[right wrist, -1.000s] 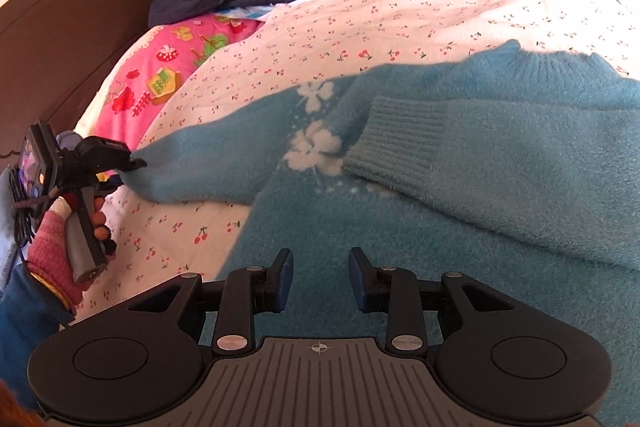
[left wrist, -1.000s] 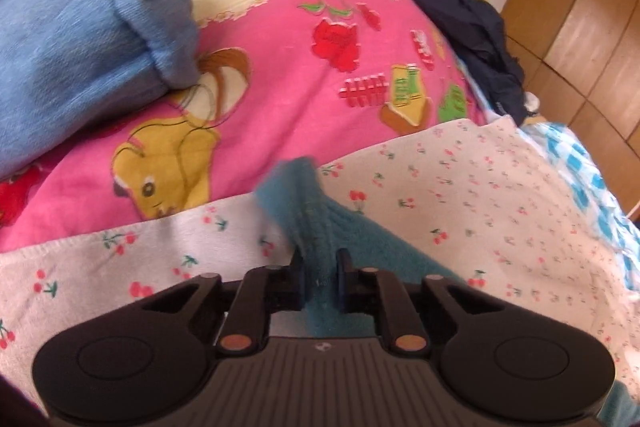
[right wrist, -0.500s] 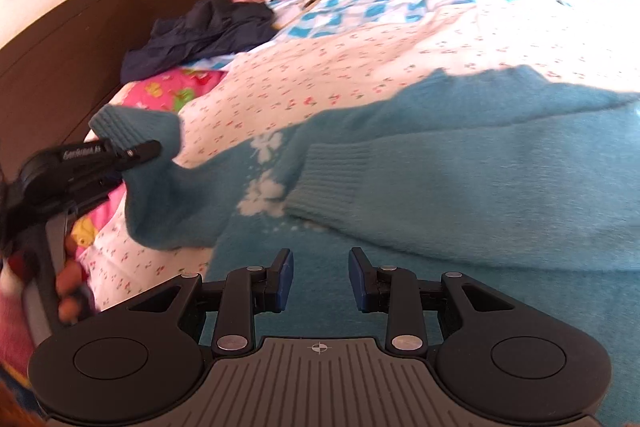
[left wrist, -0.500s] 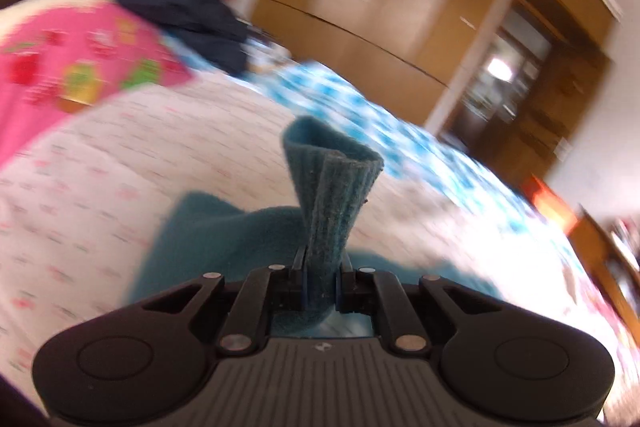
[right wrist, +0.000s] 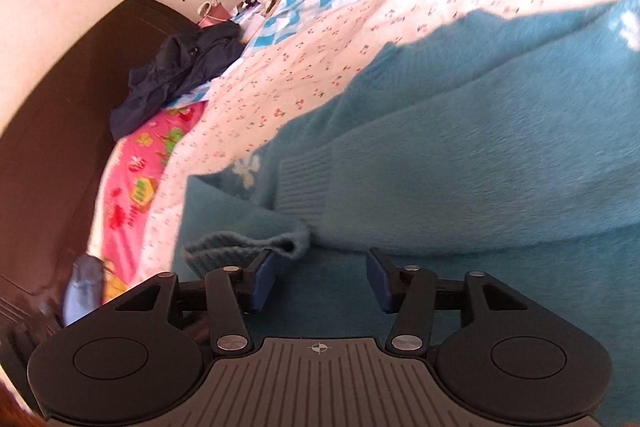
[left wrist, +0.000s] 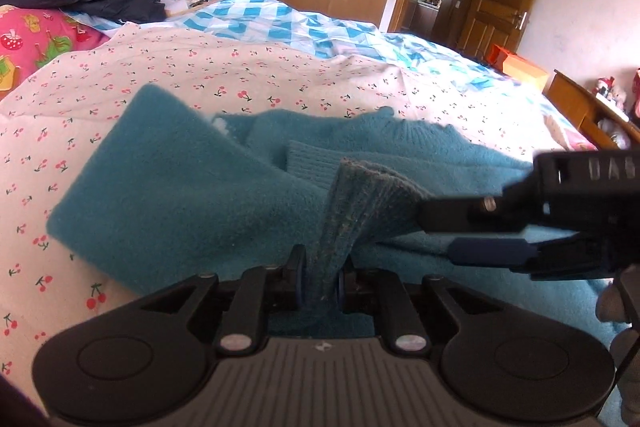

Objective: Fold small clothes
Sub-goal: 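Lay the held sleeve over the sweater body with the left gripper while the right gripper pins the cuff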

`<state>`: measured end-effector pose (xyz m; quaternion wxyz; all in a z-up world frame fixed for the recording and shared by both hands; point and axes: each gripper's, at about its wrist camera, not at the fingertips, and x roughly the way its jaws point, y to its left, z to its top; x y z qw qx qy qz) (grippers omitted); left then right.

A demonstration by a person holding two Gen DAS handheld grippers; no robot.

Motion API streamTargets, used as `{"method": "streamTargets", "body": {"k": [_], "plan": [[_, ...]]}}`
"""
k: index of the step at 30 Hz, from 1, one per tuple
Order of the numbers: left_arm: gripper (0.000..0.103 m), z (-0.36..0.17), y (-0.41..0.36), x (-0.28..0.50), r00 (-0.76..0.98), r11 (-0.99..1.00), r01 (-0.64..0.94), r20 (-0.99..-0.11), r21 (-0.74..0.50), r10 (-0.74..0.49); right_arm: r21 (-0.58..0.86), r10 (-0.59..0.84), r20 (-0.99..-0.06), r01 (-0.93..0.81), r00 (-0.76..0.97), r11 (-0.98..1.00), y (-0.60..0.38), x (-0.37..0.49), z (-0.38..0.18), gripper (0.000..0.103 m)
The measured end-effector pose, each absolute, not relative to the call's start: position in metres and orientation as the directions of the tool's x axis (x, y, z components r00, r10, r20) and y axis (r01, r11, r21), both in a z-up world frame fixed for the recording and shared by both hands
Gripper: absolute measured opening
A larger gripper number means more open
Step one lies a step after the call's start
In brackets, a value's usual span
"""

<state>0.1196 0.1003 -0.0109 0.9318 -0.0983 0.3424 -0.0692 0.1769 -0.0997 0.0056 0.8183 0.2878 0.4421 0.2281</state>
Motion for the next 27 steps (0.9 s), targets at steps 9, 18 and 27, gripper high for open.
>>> {"method": "streamTargets", "body": {"k": [9, 18, 27], "plan": [[0.019, -0.012, 0.095, 0.115, 0.77, 0.974, 0.087, -0.606, -0.207, -0.198, 0.808, 0.73, -0.512, -0.036, 0.452, 0.589, -0.091, 0.185, 0.008, 0.075], [0.023, -0.014, 0.092, 0.112, 0.761, 0.973, 0.131, -0.61, -0.19, -0.222, 0.701, 0.649, -0.646, -0.024, 0.402, 0.713, -0.06, 0.2, 0.014, 0.066], [0.024, -0.011, 0.09, 0.107, 0.762, 0.968, 0.16, -0.599, -0.193, -0.246, 0.693, 0.643, -0.685, 0.032, 0.344, 0.721, -0.056, 0.215, 0.012, 0.069]]}}
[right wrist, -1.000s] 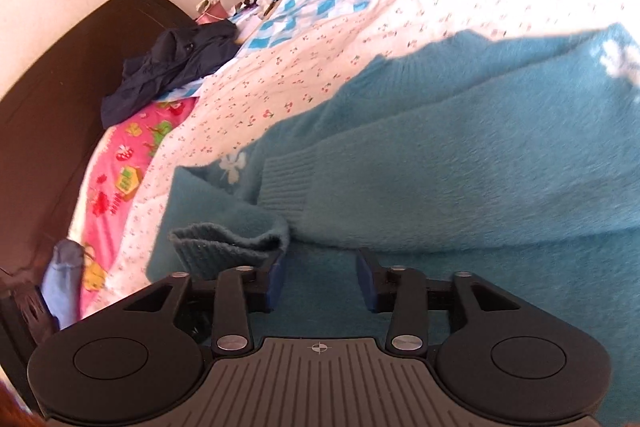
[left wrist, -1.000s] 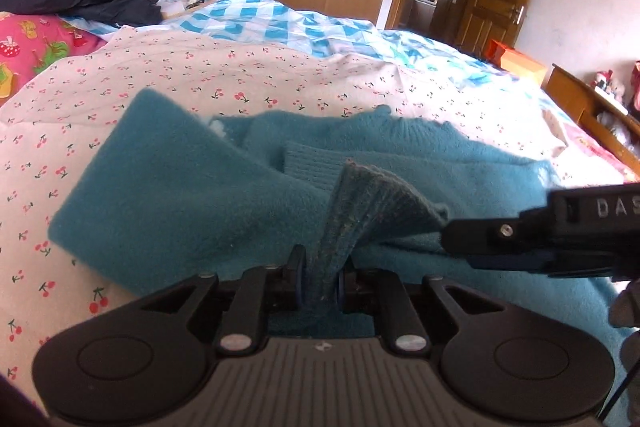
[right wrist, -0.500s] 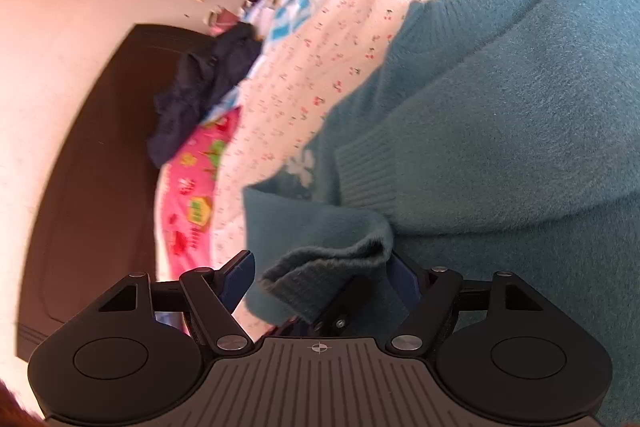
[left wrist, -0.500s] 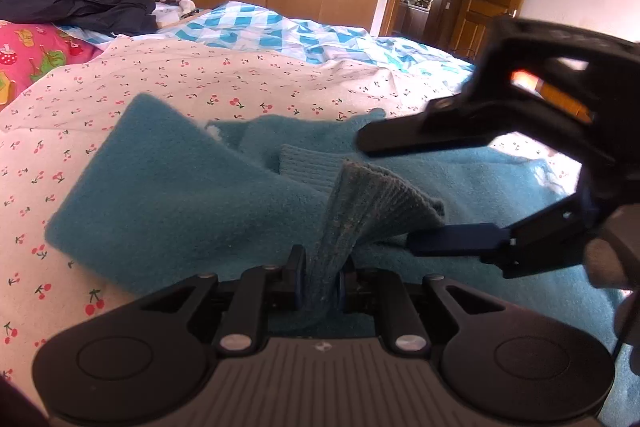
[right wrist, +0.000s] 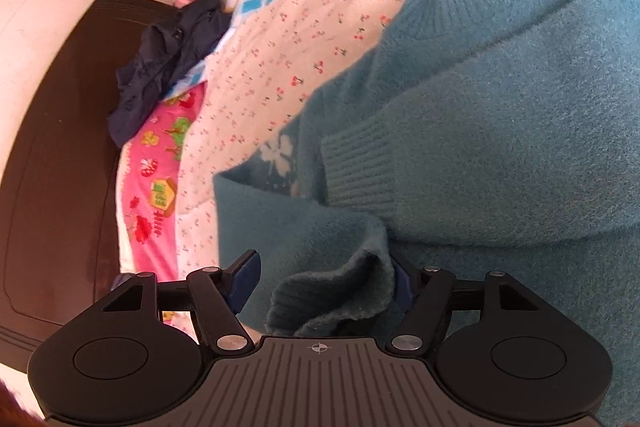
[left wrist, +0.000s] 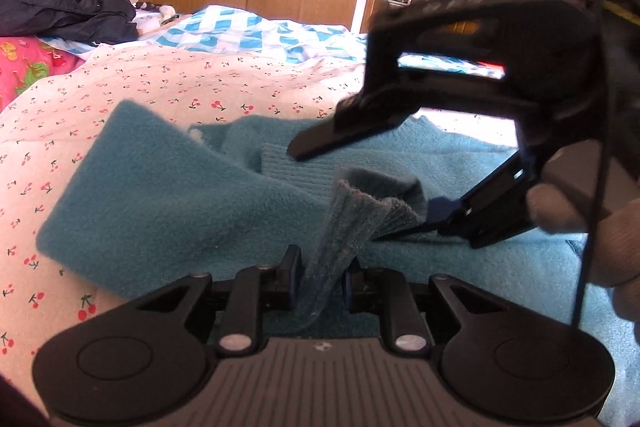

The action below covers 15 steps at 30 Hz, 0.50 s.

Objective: Fold small clothes
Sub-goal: 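Lay the held sleeve over the sweater body with the left gripper while the right gripper pins the cuff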

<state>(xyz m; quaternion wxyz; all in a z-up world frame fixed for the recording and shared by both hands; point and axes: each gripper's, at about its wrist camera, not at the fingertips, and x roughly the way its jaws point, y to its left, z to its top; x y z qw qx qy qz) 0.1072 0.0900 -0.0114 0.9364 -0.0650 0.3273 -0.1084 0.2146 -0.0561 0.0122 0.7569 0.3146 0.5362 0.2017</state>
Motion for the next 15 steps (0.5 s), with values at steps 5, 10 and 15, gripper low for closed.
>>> {"method": "streamTargets", "body": {"k": [5, 10, 15], "plan": [[0.025, -0.012, 0.086, 0.108, 0.757, 0.97, 0.184, -0.607, -0.158, -0.243, 0.638, 0.591, -0.732, 0.039, 0.338, 0.769, -0.055, 0.215, 0.007, 0.042], [0.032, -0.009, 0.086, 0.107, 0.756, 0.966, 0.197, -0.602, -0.167, -0.258, 0.631, 0.573, -0.739, 0.064, 0.355, 0.773, -0.071, 0.214, 0.003, 0.009], [0.034, -0.008, 0.092, 0.108, 0.751, 0.959, 0.198, -0.597, -0.202, -0.281, 0.622, 0.574, -0.726, 0.007, 0.378, 0.783, -0.074, 0.21, 0.007, 0.008]]}}
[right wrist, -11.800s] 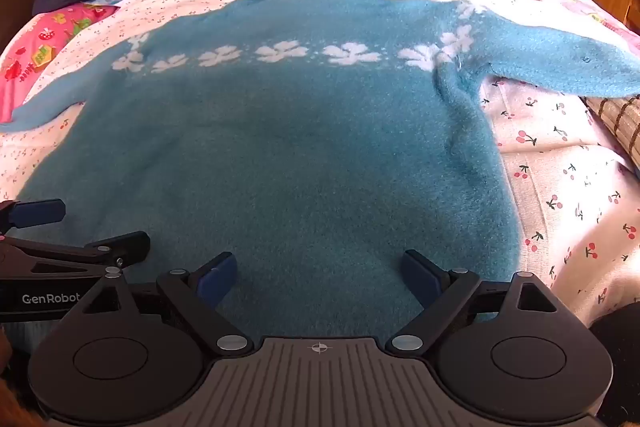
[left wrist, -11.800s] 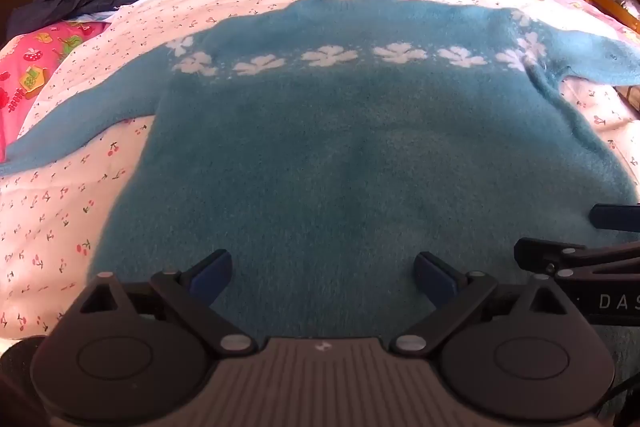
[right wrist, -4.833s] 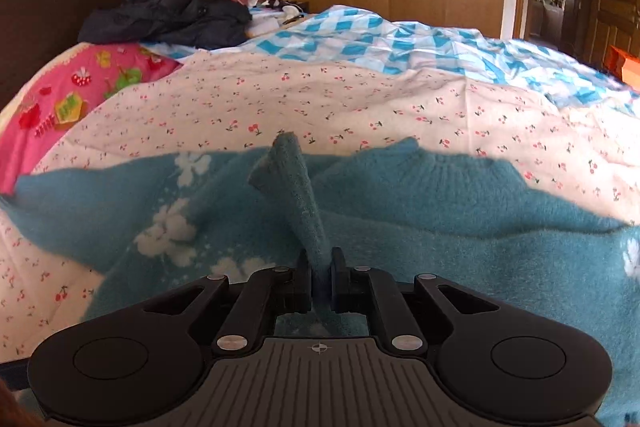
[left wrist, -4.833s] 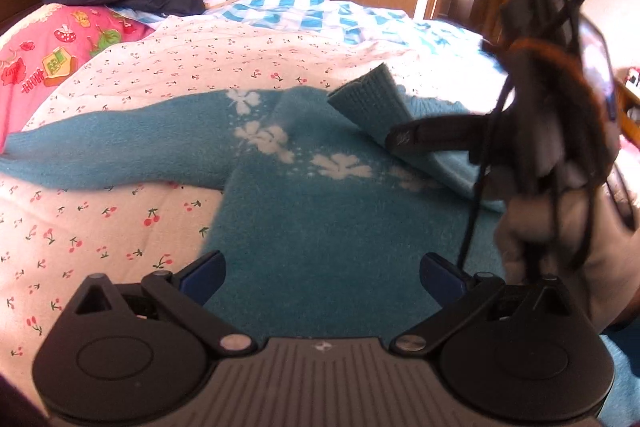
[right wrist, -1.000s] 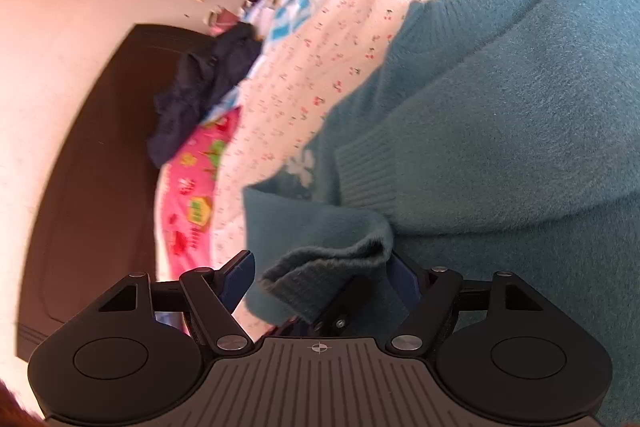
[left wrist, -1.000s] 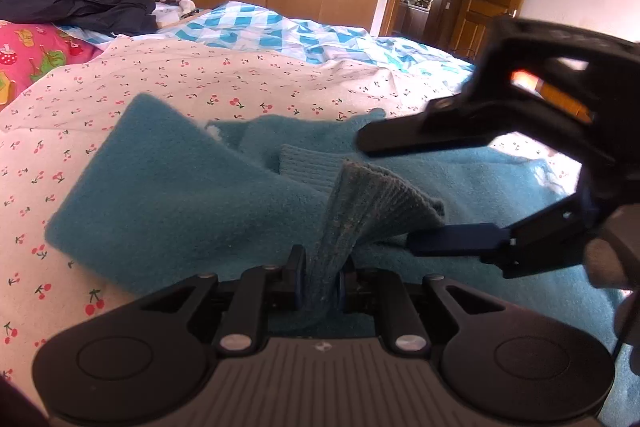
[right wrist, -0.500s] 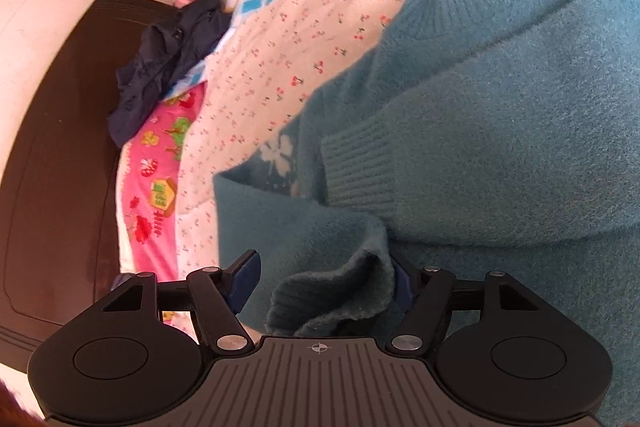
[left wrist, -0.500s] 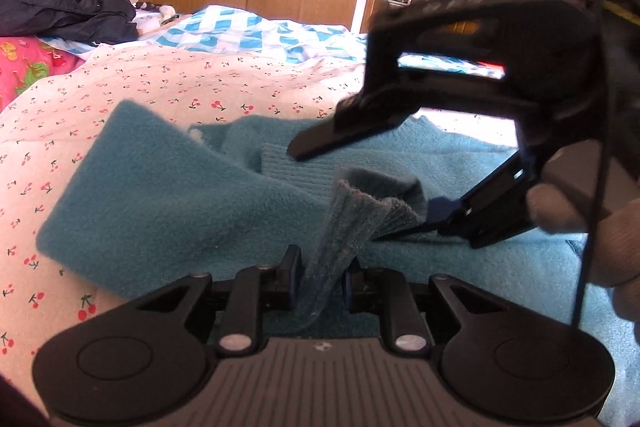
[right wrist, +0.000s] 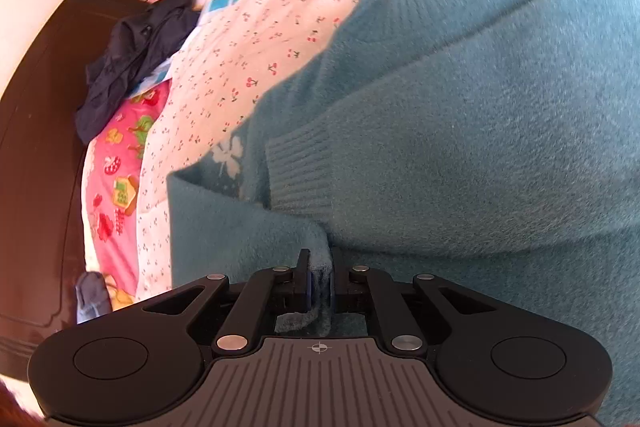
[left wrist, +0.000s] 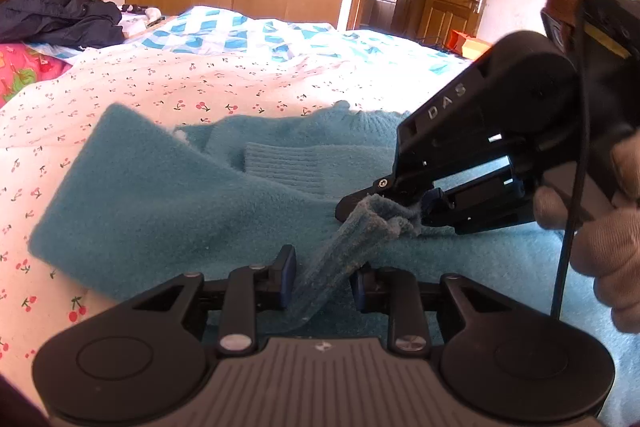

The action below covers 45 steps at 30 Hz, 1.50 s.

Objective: Fold small clothes
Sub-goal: 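Lay the held sleeve over the sweater body with the left gripper while the right gripper pins the cuff, then open the left gripper and withdraw from the folded sleeve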

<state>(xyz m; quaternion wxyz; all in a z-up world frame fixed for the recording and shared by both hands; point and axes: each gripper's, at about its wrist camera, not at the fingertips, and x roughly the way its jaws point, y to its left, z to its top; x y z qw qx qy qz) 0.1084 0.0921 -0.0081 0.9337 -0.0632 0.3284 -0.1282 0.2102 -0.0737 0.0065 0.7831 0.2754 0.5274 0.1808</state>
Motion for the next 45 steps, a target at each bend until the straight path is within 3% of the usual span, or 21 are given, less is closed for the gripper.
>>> {"method": "streamTargets", "body": {"k": [11, 19, 34, 37, 45], "plan": [[0.048, 0.009, 0.111, 0.087, 0.783, 0.946, 0.181, -0.542, -0.27, -0.304, 0.61, 0.56, -0.683, -0.055, 0.469, 0.79, -0.089, 0.215, 0.034, 0.008], [0.053, 0.016, 0.129, 0.075, 0.827, 0.931, 0.126, -0.483, -0.342, -0.289, 0.567, 0.479, -0.657, -0.038, 0.583, 0.823, -0.136, 0.222, 0.062, 0.007], [0.054, -0.01, 0.111, 0.1, 0.773, 0.967, 0.088, -0.595, -0.24, -0.219, 0.425, 0.28, -0.731, 0.095, 0.623, 0.9, -0.214, 0.243, 0.027, 0.008], [0.054, -0.018, 0.11, 0.105, 0.752, 0.971, 0.082, -0.626, -0.226, -0.209, 0.407, 0.269, -0.763, 0.113, 0.588, 0.907, -0.217, 0.245, 0.008, 0.014], [0.054, -0.02, 0.102, 0.099, 0.723, 0.979, 0.101, -0.662, -0.178, -0.196, 0.385, 0.281, -0.71, 0.021, 0.646, 0.923, -0.227, 0.21, 0.04, 0.019]]}}
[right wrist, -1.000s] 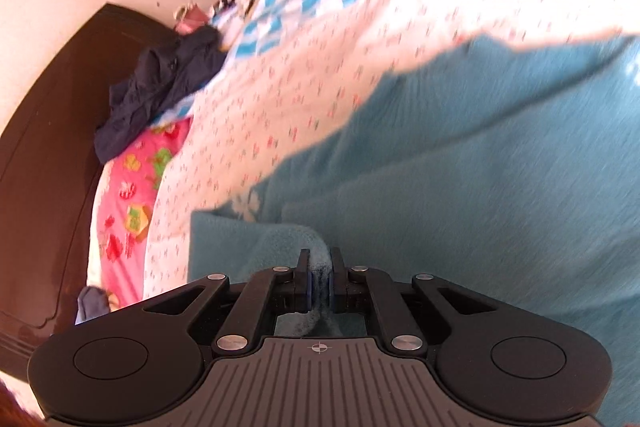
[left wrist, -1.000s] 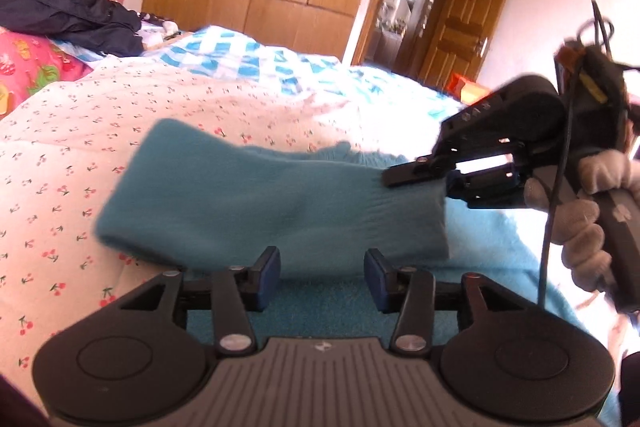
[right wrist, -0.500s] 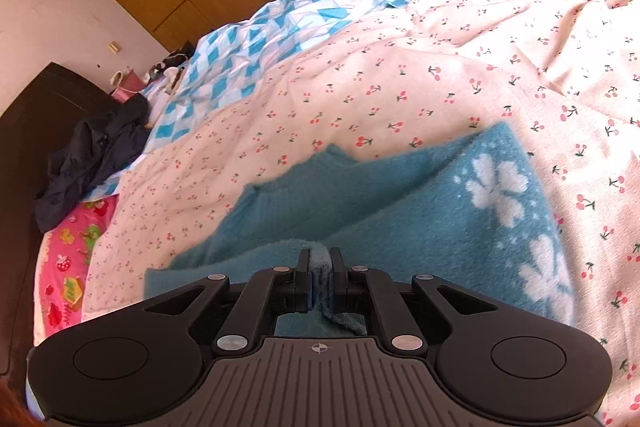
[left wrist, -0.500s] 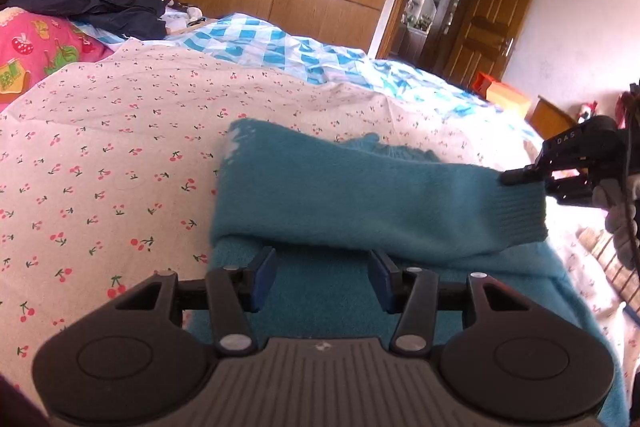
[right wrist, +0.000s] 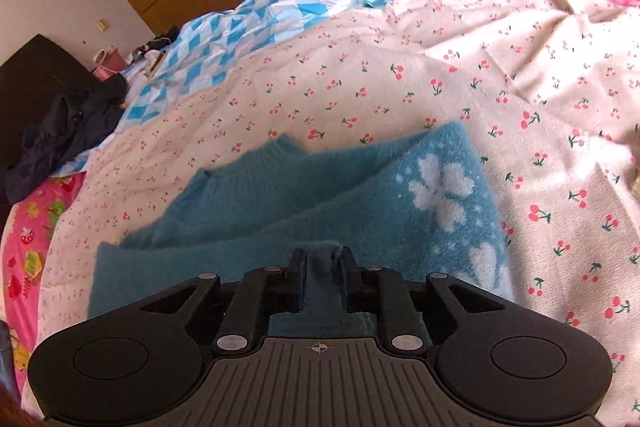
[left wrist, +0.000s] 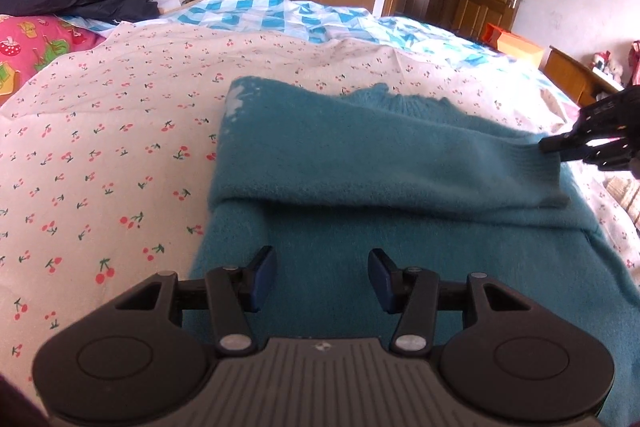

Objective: Fold small clothes
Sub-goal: 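Open the left gripper and withdraw from the folded sleeve, then grasp the sweater hem with both grippers side by side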

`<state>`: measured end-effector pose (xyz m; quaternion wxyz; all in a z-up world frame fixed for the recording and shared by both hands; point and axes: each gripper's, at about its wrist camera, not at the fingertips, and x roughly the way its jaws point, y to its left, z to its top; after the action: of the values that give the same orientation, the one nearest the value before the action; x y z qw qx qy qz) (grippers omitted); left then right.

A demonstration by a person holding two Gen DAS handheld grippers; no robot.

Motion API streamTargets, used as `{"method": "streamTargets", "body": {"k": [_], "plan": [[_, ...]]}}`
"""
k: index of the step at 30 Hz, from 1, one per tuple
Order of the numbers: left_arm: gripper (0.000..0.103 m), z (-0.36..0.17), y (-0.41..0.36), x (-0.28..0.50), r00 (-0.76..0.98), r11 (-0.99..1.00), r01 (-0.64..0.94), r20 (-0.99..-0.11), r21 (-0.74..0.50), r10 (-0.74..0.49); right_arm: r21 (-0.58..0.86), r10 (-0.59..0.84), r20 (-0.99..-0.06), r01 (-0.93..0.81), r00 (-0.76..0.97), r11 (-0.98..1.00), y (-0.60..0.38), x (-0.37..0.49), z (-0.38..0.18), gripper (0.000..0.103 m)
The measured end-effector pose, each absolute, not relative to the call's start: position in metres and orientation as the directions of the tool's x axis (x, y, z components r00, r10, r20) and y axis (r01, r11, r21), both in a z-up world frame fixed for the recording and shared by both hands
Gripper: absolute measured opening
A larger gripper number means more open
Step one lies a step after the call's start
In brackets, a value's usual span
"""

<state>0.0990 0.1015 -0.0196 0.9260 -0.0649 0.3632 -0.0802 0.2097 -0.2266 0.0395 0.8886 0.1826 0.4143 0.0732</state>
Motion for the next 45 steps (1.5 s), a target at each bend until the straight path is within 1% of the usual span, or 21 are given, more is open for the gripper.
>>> {"method": "streamTargets", "body": {"k": [1, 2, 3, 4, 5, 8, 10, 13, 16, 20, 25, 29, 32, 34, 35, 39, 45], "plan": [[0.054, -0.018, 0.1, 0.096, 0.713, 0.979, 0.108, -0.674, -0.171, -0.196, 0.384, 0.298, -0.708, -0.005, 0.64, 0.924, -0.226, 0.204, 0.039, 0.019], [0.054, -0.017, 0.098, 0.093, 0.702, 0.98, 0.113, -0.684, -0.166, -0.196, 0.35, 0.292, -0.729, -0.029, 0.619, 0.936, -0.223, 0.201, 0.036, 0.019], [0.054, -0.015, 0.097, 0.089, 0.69, 0.979, 0.113, -0.695, -0.169, -0.2, 0.297, 0.254, -0.76, -0.028, 0.599, 0.954, -0.22, 0.201, 0.03, 0.019], [0.054, -0.014, 0.096, 0.084, 0.676, 0.977, 0.115, -0.706, -0.182, -0.211, 0.258, 0.218, -0.787, -0.013, 0.577, 0.966, -0.219, 0.203, 0.025, 0.021], [0.054, -0.013, 0.095, 0.078, 0.662, 0.975, 0.112, -0.718, -0.191, -0.217, 0.249, 0.201, -0.806, 0.011, 0.557, 0.968, -0.222, 0.205, 0.018, 0.021], [0.054, -0.004, 0.092, 0.053, 0.649, 0.978, 0.105, -0.733, -0.179, -0.203, 0.353, 0.267, -0.771, 0.039, 0.578, 0.935, -0.24, 0.197, 0.018, 0.021], [0.055, 0.002, 0.091, 0.038, 0.648, 0.979, 0.099, -0.735, -0.18, -0.2, 0.38, 0.301, -0.742, 0.006, 0.599, 0.925, -0.246, 0.186, 0.025, 0.021], [0.055, 0.004, 0.089, 0.022, 0.634, 0.981, 0.077, -0.751, -0.179, -0.187, 0.361, 0.293, -0.726, -0.018, 0.622, 0.932, -0.25, 0.172, 0.034, 0.021], [0.055, 0.005, 0.084, 0.014, 0.626, 0.985, 0.062, -0.763, -0.159, -0.163, 0.377, 0.31, -0.746, -0.01, 0.589, 0.926, -0.254, 0.155, 0.033, 0.021], [0.055, 0.01, 0.082, -0.001, 0.629, 0.982, 0.052, -0.758, -0.181, -0.173, 0.381, 0.368, -0.748, -0.097, 0.552, 0.92, -0.246, 0.109, 0.041, 0.021], [0.055, 0.016, 0.08, -0.018, 0.629, 0.989, 0.008, -0.769, -0.144, -0.117, 0.334, 0.368, -0.755, -0.165, 0.542, 0.928, -0.239, 0.05, 0.057, 0.021], [0.056, 0.021, 0.087, -0.027, 0.605, 0.988, -0.049, -0.791, -0.149, -0.089, 0.325, 0.353, -0.784, -0.146, 0.511, 0.934, -0.246, 0.016, 0.06, 0.024], [0.056, 0.024, 0.095, -0.039, 0.574, 0.987, -0.058, -0.814, -0.152, -0.091, 0.295, 0.33, -0.813, -0.148, 0.479, 0.944, -0.251, -0.013, 0.061, 0.024], [0.056, 0.026, 0.1, -0.047, 0.556, 0.988, -0.067, -0.828, -0.138, -0.078, 0.283, 0.317, -0.836, -0.141, 0.448, 0.949, -0.255, -0.031, 0.059, 0.032], [0.056, 0.027, 0.101, -0.05, 0.538, 0.989, -0.071, -0.84, -0.133, -0.074, 0.278, 0.31, -0.847, -0.137, 0.431, 0.951, -0.257, -0.039, 0.058, 0.033], [0.056, 0.023, 0.105, -0.062, 0.439, 0.987, -0.071, -0.893, -0.146, -0.1, 0.262, 0.287, -0.893, -0.117, 0.347, 0.958, -0.258, -0.063, 0.046, 0.035], [0.056, 0.01, 0.102, -0.078, 0.341, 0.994, -0.073, -0.938, -0.086, -0.056, 0.253, 0.279, -0.926, -0.13, 0.253, 0.959, -0.248, -0.07, 0.025, 0.037]]}}
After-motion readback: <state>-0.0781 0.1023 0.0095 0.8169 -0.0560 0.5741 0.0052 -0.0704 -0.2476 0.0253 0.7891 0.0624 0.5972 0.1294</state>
